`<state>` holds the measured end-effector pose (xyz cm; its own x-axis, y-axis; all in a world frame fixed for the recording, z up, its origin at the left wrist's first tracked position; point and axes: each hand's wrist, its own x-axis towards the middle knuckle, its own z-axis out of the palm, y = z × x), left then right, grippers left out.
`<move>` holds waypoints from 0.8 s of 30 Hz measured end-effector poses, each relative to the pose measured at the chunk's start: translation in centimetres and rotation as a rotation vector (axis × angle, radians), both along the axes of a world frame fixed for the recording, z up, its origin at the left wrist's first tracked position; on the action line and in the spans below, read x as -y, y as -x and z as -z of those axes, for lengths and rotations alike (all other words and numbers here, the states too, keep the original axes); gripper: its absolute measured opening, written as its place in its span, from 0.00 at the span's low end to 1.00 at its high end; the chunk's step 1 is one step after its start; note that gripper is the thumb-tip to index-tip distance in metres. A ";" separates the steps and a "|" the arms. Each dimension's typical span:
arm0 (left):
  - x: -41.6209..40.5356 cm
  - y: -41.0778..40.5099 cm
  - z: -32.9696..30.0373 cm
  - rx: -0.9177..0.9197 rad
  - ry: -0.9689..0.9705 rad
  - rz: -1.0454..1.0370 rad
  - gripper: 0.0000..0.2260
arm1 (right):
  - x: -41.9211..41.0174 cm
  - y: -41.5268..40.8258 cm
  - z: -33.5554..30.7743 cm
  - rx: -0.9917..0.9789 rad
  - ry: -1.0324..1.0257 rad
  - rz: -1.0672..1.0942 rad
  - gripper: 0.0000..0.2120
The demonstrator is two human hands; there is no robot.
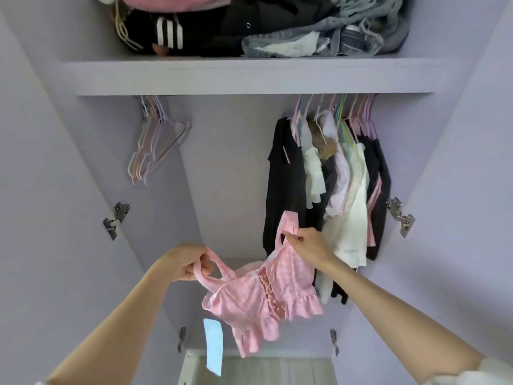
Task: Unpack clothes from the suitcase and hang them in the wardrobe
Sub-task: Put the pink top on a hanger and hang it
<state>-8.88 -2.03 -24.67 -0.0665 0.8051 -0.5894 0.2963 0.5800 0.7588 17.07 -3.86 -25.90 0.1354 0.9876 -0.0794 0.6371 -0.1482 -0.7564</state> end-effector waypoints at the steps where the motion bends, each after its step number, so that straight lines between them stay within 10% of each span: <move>1: -0.5 0.3 -0.3 0.057 0.001 -0.025 0.08 | -0.8 0.5 -0.2 -0.063 0.000 0.019 0.21; 7: -3.9 3.6 -1.6 0.320 -0.129 -0.235 0.10 | -6.9 4.9 -2.7 -0.618 0.170 -0.011 0.05; 24: -13.5 11.4 -2.5 0.400 -0.208 -0.020 0.06 | -18.5 21.3 -6.7 -0.526 0.108 -0.396 0.15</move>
<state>-20.25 11.48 -22.12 0.1164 0.9099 -0.3981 -0.0536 0.4060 0.9123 -4.27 14.60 -19.21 -0.3199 0.9374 -0.1374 0.2093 -0.0716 -0.9752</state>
